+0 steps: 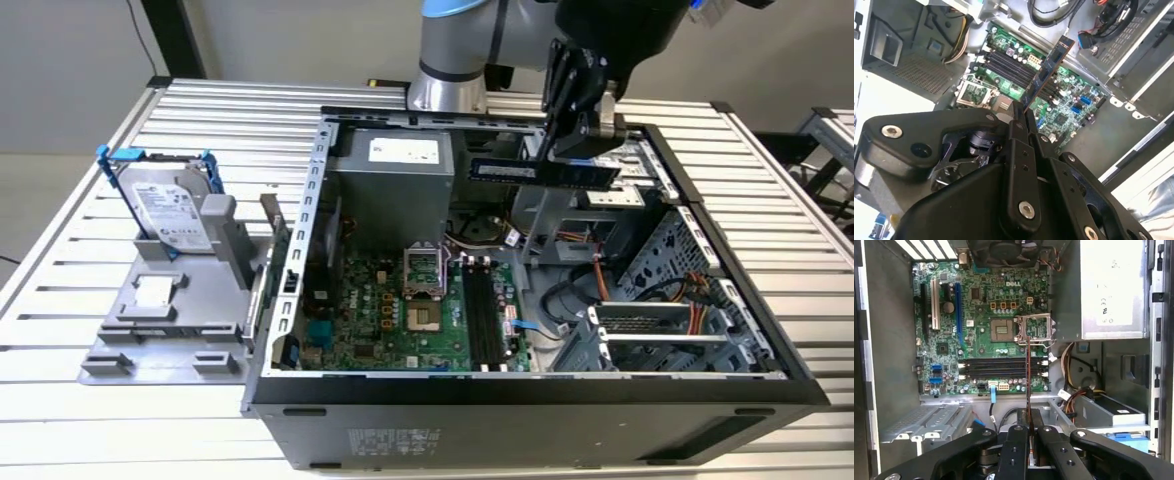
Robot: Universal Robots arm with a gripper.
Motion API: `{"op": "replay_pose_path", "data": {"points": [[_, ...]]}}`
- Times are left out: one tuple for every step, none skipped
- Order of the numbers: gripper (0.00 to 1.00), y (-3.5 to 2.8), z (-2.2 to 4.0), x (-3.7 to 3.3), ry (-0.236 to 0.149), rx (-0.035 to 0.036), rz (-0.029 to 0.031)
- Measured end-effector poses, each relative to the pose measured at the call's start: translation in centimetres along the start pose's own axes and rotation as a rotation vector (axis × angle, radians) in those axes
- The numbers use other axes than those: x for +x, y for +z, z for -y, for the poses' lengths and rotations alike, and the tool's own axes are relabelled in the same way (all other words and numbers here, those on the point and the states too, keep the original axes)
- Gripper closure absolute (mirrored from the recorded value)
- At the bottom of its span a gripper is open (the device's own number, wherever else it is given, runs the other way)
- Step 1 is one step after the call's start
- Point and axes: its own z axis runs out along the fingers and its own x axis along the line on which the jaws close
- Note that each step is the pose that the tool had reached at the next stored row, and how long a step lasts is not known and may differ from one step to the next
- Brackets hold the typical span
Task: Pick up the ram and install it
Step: 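Insert the ram into the slot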
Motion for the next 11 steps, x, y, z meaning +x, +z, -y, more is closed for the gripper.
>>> {"op": "replay_pose_path", "data": {"points": [[1.00,0.00,0.00,0.00,0.000,-0.0007,-0.0008],[1.00,0.00,0.00,0.00,0.000,-0.0014,-0.0017],[1.00,0.00,0.01,0.00,0.000,-0.0020,-0.0025],[1.00,0.00,0.00,0.00,0.000,-0.0027,-0.0034],[1.00,0.00,0.00,0.00,0.000,-0.0033,-0.0042],[1.00,0.00,0.00,0.00,0.000,-0.0040,-0.0049],[1.00,0.00,0.01,0.00,0.000,-0.0047,-0.0058],[1.00,0.00,0.00,0.00,0.000,-0.0053,-0.0065],[1.00,0.00,0.01,0.00,0.000,-0.0059,-0.0074],[1.00,0.00,0.01,-0.01,0.000,-0.0066,-0.0082],[1.00,0.00,0.00,0.00,0.001,-0.0073,-0.0089]]}}
